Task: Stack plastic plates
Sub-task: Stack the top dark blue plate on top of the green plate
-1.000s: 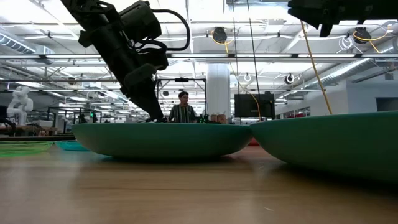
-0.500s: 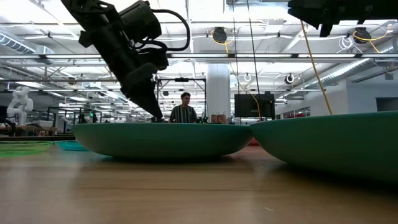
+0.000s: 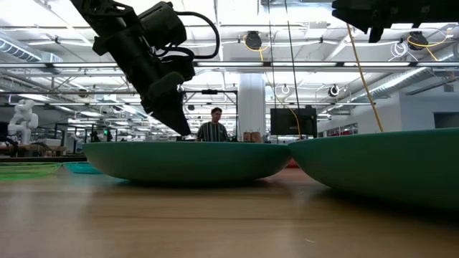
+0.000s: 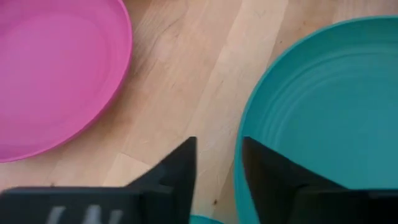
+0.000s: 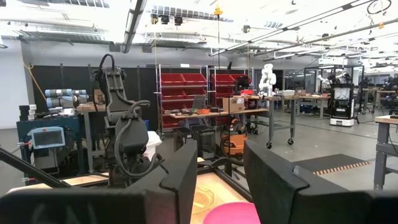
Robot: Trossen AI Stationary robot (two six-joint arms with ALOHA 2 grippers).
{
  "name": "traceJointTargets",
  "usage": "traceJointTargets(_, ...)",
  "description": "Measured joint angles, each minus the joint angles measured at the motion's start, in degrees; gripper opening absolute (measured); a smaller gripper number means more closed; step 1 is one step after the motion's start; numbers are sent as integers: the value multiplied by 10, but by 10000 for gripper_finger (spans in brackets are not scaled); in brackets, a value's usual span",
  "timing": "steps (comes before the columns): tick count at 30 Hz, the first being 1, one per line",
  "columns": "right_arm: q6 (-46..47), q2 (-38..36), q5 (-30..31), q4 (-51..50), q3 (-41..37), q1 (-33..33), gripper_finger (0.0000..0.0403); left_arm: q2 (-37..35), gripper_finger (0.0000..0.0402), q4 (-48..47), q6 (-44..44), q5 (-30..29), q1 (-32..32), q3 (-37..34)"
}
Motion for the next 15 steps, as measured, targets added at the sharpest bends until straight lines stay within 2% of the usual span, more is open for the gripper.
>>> traceJointTargets(5, 0, 0, 0, 0, 0, 0, 123, 0, 238, 2, 0, -20, 0, 0)
traceJointTargets(8, 0, 0, 0, 0, 0, 0, 123, 0, 272, 2, 14, -24, 0, 0)
traceJointTargets(12, 0, 0, 0, 0, 0, 0, 123, 0, 286, 7, 37, 10, -1, 0)
traceJointTargets(15, 0, 0, 0, 0, 0, 0, 123, 0, 287, 7, 52, 16, -1, 0)
